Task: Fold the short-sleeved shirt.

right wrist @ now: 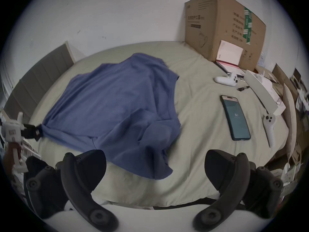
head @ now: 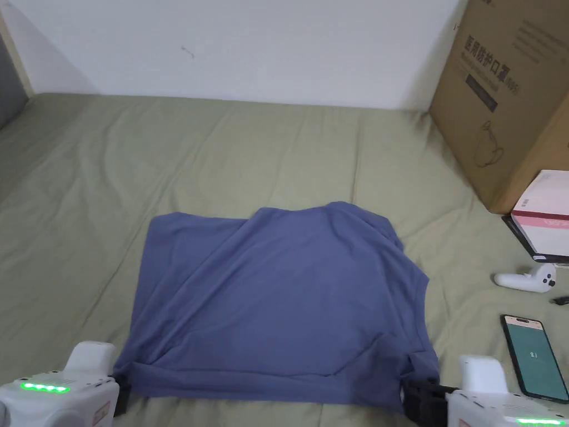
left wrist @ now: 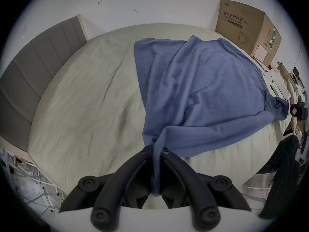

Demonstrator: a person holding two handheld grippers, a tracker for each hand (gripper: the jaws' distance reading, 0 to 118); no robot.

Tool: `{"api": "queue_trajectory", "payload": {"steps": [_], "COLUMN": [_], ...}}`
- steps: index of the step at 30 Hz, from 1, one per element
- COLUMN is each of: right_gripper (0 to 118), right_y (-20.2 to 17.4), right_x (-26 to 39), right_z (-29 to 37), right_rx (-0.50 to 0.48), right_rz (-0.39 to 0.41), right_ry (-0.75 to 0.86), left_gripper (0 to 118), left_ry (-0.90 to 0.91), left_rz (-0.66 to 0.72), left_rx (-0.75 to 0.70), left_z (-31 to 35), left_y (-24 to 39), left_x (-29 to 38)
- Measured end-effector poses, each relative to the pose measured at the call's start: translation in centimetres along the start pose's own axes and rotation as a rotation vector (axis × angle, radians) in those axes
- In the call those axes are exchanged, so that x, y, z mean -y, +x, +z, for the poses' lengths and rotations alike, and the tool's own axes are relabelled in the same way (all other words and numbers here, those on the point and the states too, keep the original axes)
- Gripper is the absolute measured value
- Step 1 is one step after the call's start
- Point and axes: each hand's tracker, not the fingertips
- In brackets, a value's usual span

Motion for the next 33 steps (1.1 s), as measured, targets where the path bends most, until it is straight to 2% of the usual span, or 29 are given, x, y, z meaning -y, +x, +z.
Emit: {"api": "queue_trajectory", "payload": {"steps": [1, 2, 3, 4, 5, 7, 8, 11, 12, 14, 18, 20, 23, 28, 30, 33], "right_gripper": [114, 106, 65, 16, 3, 3, 3, 3, 3, 3, 3, 3, 3, 3, 3, 3], "right_y": [-0.3, -0.4, 0.0, 0.3, 0.8, 2.4, 2.8, 3.5, 3.6, 3.7, 3.1, 3.3, 3.1, 3.1, 3.6, 3.9], "right_x": [0.2, 0.2, -0.1, -0.3, -0.1, -0.5, -0.8, -2.3, -3.1, -5.1, -10.8, -13.7, -17.3, -20.2, -20.5, -20.1], "right_z": [-0.4, -0.8, -1.3, -1.9, -2.0, -1.6, -0.9, 2.3, 3.4, 4.6, 5.4, 3.5, -1.8, -12.7, -14.8, -14.8], "right_rx": [0.0, 0.015, 0.05, 0.087, 0.101, -0.015, 0.008, -0.035, -0.04, -0.079, -0.066, -0.091, -0.087, -0.029, 0.007, -0.033], "right_rz": [0.006, 0.012, 0.016, 0.011, 0.003, -0.061, -0.058, -0.065, -0.056, -0.015, 0.034, 0.002, -0.042, -0.148, -0.178, -0.174], "right_ry": [-0.005, -0.019, -0.046, -0.065, -0.071, -0.08, -0.058, -0.017, -0.014, -0.061, -0.009, 0.011, 0.015, -0.137, -0.172, -0.166], "left_gripper": [7, 7, 6, 6, 6, 5, 5, 4, 3, 4, 4, 4, 4, 3, 4, 7], "left_ry": [0.002, 0.003, 0.002, 0.001, 0.0, -0.002, 0.006, 0.06, 0.044, 0.044, 0.016, -0.01, -0.078, -0.228, -0.279, -0.227], "left_rz": [0.001, 0.003, 0.007, 0.006, 0.001, -0.024, -0.039, -0.064, -0.082, -0.168, -0.227, -0.189, -0.131, 0.099, 0.15, 0.155], "left_rx": [-0.002, -0.002, 0.001, 0.002, 0.003, -0.002, -0.004, 0.047, 0.08, 0.051, 0.073, 0.135, 0.117, 0.111, 0.103, 0.119], "left_z": [0.7, 1.0, 1.2, 1.4, 1.5, 2.4, 2.9, 5.4, 6.3, 7.3, 7.6, 6.0, 1.0, -9.0, -10.4, -10.5], "left_y": [0.5, 0.6, 0.6, 0.6, 0.6, 0.6, 0.6, 0.4, 0.3, 0.2, -0.3, -0.8, -1.7, -3.1, -2.9, -2.7], "left_x": [-0.1, 0.0, -0.1, 0.0, -0.1, -0.3, -0.3, -1.3, -1.9, -3.6, -8.5, -11.3, -15.1, -19.3, -19.3, -18.8]}}
